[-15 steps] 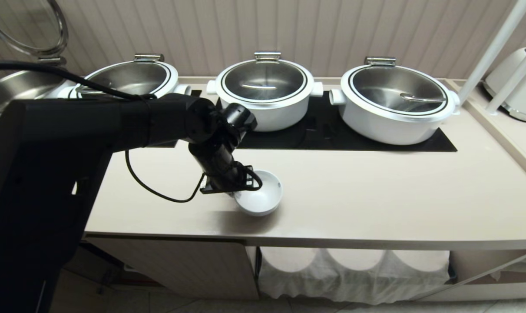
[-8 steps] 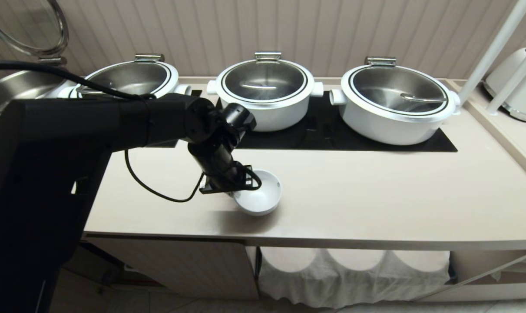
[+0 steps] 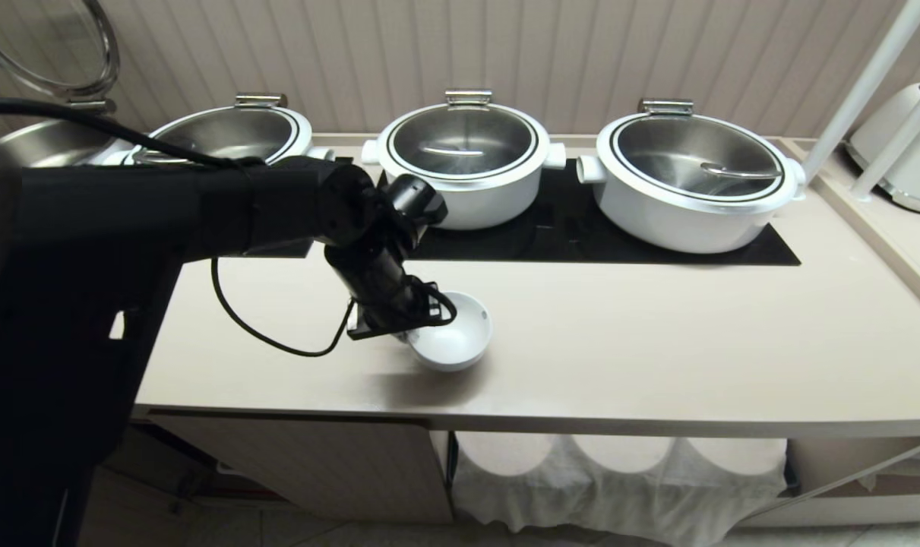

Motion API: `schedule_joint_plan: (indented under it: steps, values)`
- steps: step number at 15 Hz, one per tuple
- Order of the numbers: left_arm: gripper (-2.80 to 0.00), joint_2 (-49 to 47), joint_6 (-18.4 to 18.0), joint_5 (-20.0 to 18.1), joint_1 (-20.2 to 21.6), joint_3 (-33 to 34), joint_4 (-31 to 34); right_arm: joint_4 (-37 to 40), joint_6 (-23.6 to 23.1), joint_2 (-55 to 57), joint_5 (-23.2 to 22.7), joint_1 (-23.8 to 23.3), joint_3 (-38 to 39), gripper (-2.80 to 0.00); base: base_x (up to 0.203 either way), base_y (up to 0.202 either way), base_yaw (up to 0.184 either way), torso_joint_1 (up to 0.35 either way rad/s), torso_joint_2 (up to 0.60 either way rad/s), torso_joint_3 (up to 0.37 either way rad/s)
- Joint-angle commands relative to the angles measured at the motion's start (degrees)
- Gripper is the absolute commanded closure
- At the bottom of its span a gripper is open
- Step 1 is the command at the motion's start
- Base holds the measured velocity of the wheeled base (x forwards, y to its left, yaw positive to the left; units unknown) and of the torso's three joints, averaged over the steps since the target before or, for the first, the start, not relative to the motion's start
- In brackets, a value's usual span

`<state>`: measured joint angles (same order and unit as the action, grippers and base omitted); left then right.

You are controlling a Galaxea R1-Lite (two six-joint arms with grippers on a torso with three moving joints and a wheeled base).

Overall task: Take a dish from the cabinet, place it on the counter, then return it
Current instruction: Pick up the bowl from the table

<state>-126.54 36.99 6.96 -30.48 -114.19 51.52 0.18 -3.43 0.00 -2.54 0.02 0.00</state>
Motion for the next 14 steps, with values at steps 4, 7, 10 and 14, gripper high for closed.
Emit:
schedule_joint_plan:
  steps: [4, 7, 10, 14]
  values:
    - [0.00, 2.6, 4.2, -1.4, 0.2, 0.0, 0.3, 0.0, -0.1, 0.0, 0.0, 0.1, 0.0, 0.00, 0.000, 0.000, 0.000, 0.000, 0.00, 0.000]
    - [0.00, 4.4, 5.0, -1.9, 0.2, 1.1, 0.3, 0.0, 0.0, 0.0, 0.0, 0.0, 0.0, 0.00, 0.000, 0.000, 0.000, 0.000, 0.00, 0.000]
    - [0.00, 7.9, 5.0, -2.3, 0.5, 4.9, 0.3, 0.0, 0.0, 0.0, -0.1, 0.1, 0.0, 0.00, 0.000, 0.000, 0.000, 0.000, 0.00, 0.000]
    - [0.00, 13.3, 5.0, -2.7, 2.4, 11.8, -0.2, 0.0, 0.0, 0.0, -0.1, 0.1, 0.0, 0.00, 0.000, 0.000, 0.000, 0.000, 0.00, 0.000]
